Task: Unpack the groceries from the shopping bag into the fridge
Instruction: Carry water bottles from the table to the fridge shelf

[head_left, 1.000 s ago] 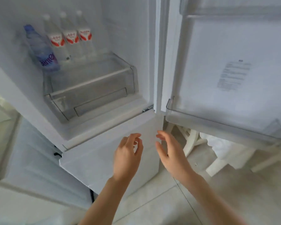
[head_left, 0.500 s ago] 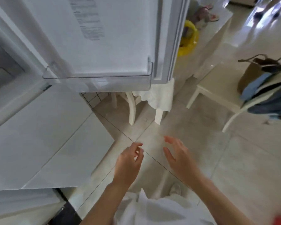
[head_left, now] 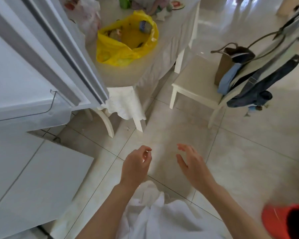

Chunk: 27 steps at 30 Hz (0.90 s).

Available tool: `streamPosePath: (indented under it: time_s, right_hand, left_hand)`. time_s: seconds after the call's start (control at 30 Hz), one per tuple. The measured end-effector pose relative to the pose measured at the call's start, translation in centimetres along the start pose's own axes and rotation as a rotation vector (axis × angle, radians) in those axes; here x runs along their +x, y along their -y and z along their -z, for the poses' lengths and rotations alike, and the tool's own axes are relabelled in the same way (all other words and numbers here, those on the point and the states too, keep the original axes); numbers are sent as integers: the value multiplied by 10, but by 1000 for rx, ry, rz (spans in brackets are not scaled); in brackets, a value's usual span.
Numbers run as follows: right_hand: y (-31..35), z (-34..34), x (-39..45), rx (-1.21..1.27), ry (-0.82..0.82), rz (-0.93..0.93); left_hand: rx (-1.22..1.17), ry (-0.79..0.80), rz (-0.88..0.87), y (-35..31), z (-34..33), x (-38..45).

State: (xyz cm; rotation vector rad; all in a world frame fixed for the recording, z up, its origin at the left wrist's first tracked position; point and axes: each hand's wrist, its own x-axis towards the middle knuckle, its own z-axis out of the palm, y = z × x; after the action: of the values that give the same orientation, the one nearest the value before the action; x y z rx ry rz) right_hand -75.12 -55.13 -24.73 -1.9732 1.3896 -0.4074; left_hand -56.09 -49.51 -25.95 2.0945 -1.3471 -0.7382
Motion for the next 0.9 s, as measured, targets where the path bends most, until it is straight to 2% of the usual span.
streamPosePath:
  time_s: [0.27,0.43,0.67,0.9]
  right_hand:
    - [-24,34,105,-9,0,33]
    - [-13,58,211,-59,-4,114]
    - [12,81,344,-108,68,243]
    - [20,84,443,-102,170,338]
  left_hand:
    - [-5,18,71,-22,-14,106]
    - [1,23,116,-35,-17,191]
    - [3,-67,167,-58,0,305]
    - [-46,-161,238,-71,14,390]
